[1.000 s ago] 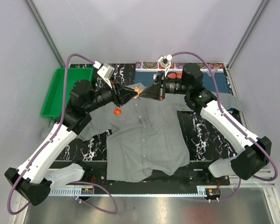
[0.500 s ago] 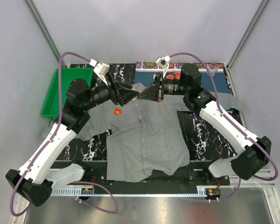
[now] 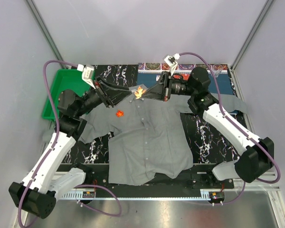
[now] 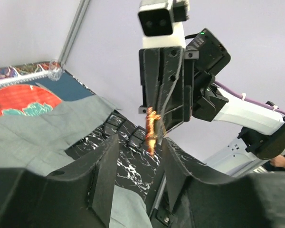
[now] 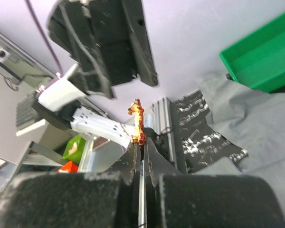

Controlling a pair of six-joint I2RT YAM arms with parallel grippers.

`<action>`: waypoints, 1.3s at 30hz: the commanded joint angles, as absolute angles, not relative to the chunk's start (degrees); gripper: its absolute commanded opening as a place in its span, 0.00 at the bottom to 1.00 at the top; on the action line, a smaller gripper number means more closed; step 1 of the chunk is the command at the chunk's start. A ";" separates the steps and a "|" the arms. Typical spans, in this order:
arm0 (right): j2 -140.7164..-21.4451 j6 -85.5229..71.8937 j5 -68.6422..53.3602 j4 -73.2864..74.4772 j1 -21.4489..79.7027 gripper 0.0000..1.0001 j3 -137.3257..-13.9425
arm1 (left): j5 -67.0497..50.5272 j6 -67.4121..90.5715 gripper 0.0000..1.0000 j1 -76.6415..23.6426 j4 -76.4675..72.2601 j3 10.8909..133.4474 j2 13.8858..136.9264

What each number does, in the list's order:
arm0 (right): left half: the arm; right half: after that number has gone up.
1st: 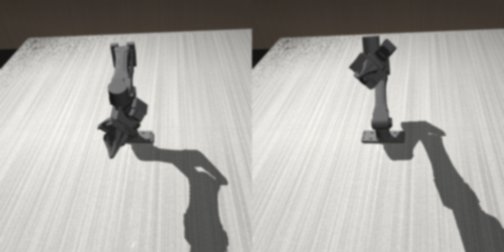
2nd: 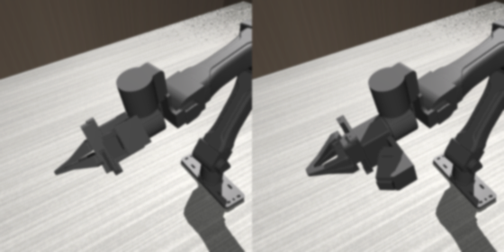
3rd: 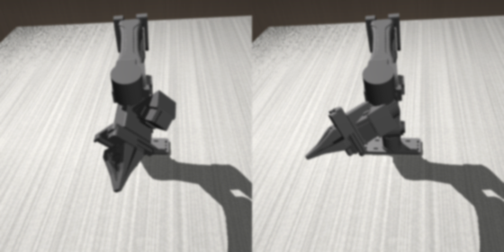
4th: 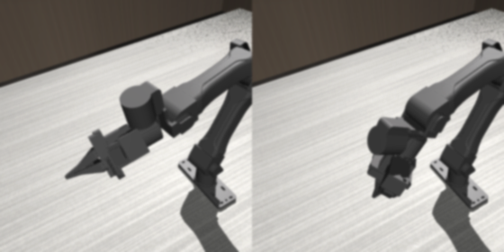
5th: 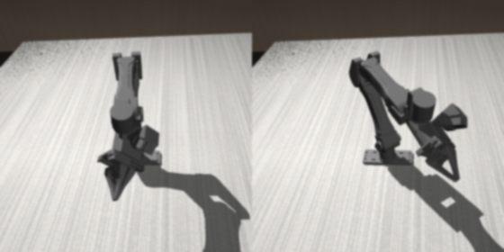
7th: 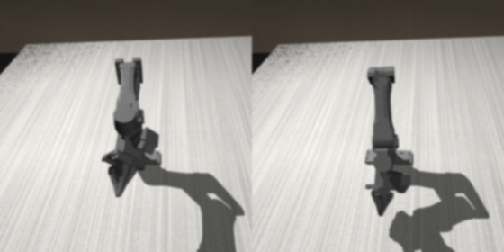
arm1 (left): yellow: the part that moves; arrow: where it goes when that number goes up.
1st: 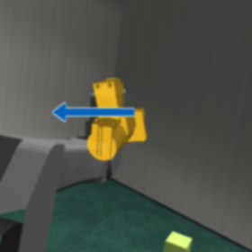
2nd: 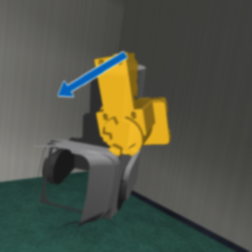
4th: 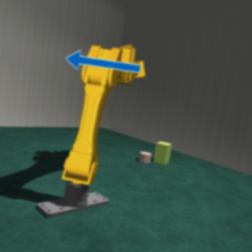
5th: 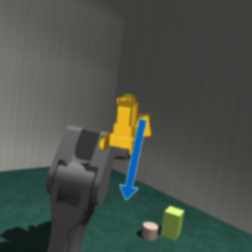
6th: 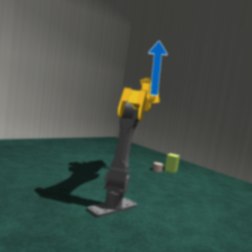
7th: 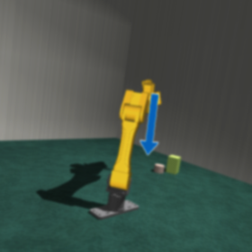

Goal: Pin the brooch onto the clothing
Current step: Open the brooch.

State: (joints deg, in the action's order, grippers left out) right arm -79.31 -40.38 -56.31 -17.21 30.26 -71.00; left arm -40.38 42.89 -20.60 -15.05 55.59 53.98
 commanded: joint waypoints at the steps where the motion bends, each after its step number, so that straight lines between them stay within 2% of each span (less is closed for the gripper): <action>1: -79.28 -51.76 -60.12 -32.07 29.88 0.00 -70.40 | -44.20 46.41 0.40 -19.42 -22.40 53.53 53.53; 5: -79.80 -54.14 -59.33 -34.28 29.79 0.00 -70.31 | -45.53 45.53 0.37 -19.60 -23.99 52.03 53.17; 23: -81.12 -51.68 -57.83 -32.43 29.88 0.00 -70.93 | -43.16 48.52 0.36 -23.38 -31.03 50.80 54.67; 24: -81.12 -51.59 -57.83 -32.61 29.97 0.00 -70.93 | -42.98 48.43 0.34 -23.64 -30.85 50.89 54.75; 25: -81.21 -51.68 -57.92 -32.69 30.06 0.00 -70.93 | -42.80 48.17 0.29 -23.82 -30.50 50.89 54.93; 27: -81.30 -51.59 -58.01 -32.69 30.14 0.00 -70.93 | -42.37 48.08 0.27 -23.91 -30.06 50.80 55.11; 39: -80.77 -50.01 -58.19 -31.56 30.59 0.00 -70.31 | -40.25 49.13 0.24 -24.17 -29.53 51.06 55.99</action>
State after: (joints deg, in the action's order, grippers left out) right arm -81.58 -51.62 -58.08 -30.37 30.11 -70.04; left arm -42.28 48.27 -23.94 -26.65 49.74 55.77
